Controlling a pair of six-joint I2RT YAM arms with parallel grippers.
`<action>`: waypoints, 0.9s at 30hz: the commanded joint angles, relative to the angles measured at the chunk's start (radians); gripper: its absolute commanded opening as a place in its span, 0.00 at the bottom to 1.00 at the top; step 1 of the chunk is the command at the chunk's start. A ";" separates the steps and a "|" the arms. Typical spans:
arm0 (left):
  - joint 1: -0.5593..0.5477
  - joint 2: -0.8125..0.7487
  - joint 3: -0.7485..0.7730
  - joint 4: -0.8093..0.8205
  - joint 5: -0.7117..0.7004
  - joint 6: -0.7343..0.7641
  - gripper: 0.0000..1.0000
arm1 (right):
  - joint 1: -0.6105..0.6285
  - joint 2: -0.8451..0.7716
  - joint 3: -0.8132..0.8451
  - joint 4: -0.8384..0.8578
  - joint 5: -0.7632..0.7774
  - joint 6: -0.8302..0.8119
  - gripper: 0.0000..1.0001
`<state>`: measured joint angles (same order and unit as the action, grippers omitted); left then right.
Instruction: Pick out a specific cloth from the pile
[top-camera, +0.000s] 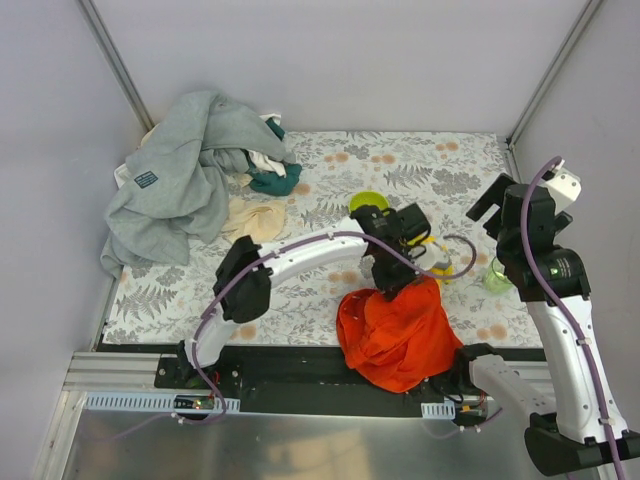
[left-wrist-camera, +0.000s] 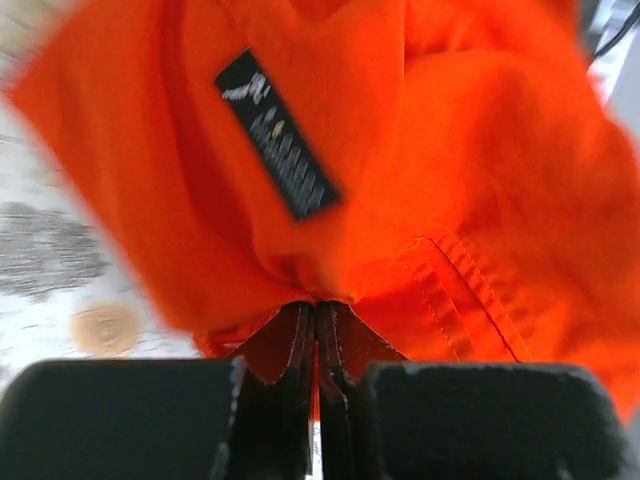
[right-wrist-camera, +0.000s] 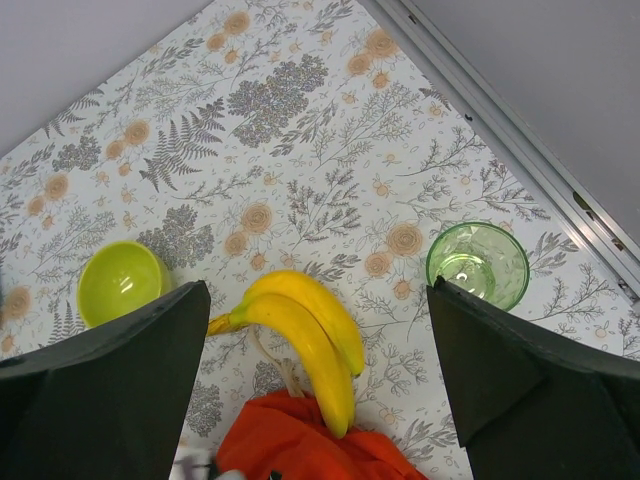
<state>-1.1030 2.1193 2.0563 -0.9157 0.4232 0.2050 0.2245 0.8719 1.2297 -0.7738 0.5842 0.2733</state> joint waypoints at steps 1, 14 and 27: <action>-0.038 0.037 -0.102 0.008 0.091 0.059 0.00 | -0.011 -0.016 -0.016 0.022 -0.020 -0.022 0.99; 0.077 -0.241 -0.051 -0.018 0.011 0.094 0.99 | -0.022 0.024 -0.041 0.022 -0.104 -0.006 0.99; 0.696 -0.683 -0.420 0.078 -0.225 0.018 0.99 | -0.022 0.068 -0.107 0.137 -0.296 -0.014 1.00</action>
<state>-0.6102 1.5143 1.8069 -0.8852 0.2584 0.2939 0.2070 0.9321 1.1637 -0.7345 0.3458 0.2695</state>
